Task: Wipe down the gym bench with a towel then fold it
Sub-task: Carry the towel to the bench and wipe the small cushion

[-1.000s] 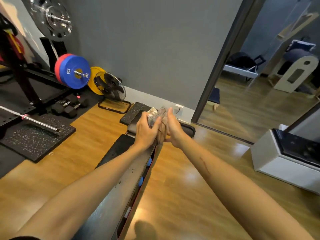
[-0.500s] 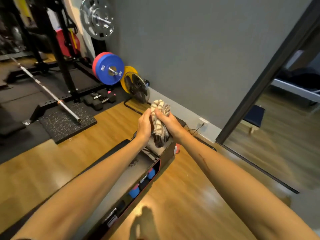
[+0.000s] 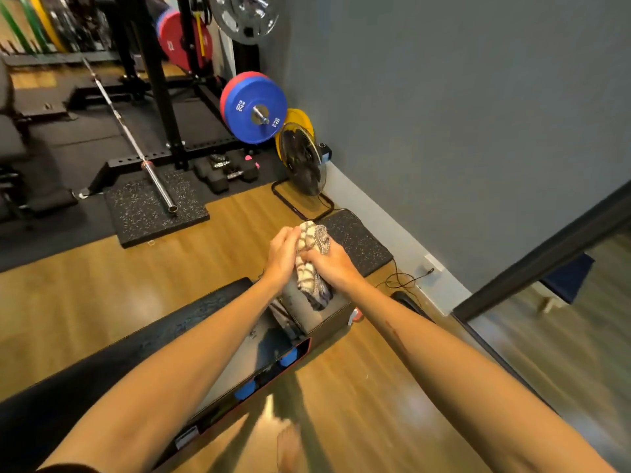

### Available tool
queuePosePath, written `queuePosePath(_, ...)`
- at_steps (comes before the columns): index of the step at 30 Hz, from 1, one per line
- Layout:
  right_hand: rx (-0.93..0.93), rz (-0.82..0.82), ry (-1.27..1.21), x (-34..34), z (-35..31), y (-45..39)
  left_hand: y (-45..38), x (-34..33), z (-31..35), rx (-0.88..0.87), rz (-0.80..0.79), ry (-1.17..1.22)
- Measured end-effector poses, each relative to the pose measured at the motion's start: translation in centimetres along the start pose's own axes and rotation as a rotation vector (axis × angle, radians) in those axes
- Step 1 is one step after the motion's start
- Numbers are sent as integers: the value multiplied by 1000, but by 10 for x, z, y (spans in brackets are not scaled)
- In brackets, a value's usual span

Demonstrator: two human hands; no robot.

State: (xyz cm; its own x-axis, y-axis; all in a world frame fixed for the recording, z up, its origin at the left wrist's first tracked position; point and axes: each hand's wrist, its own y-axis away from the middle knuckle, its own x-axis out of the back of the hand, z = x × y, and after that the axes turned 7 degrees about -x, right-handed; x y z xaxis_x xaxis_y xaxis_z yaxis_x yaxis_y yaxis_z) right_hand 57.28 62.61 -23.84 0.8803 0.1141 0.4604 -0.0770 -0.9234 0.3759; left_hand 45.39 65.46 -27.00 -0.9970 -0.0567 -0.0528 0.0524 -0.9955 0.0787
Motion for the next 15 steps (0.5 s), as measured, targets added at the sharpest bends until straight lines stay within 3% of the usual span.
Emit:
queuePosePath(4, -28, -115, -52, 25, -9, -47, -41, -22, 8, 18, -93, -50)
queuePosePath(7, -11, -44, 36, 36, -9, -74, -67, -36, 10, 73, -98, -12)
queuePosePath(10, 39, -37, 83, 44, -16, -91, -86, -44, 11, 106, 27, -37)
queuePosePath(13, 86, -92, 105, 48, -21, -107, -101, -40, 5, 15, 214, -210)
queuePosePath(15, 108, -116, 102, 52, -23, -115, -105, -35, 6, -30, 243, -244)
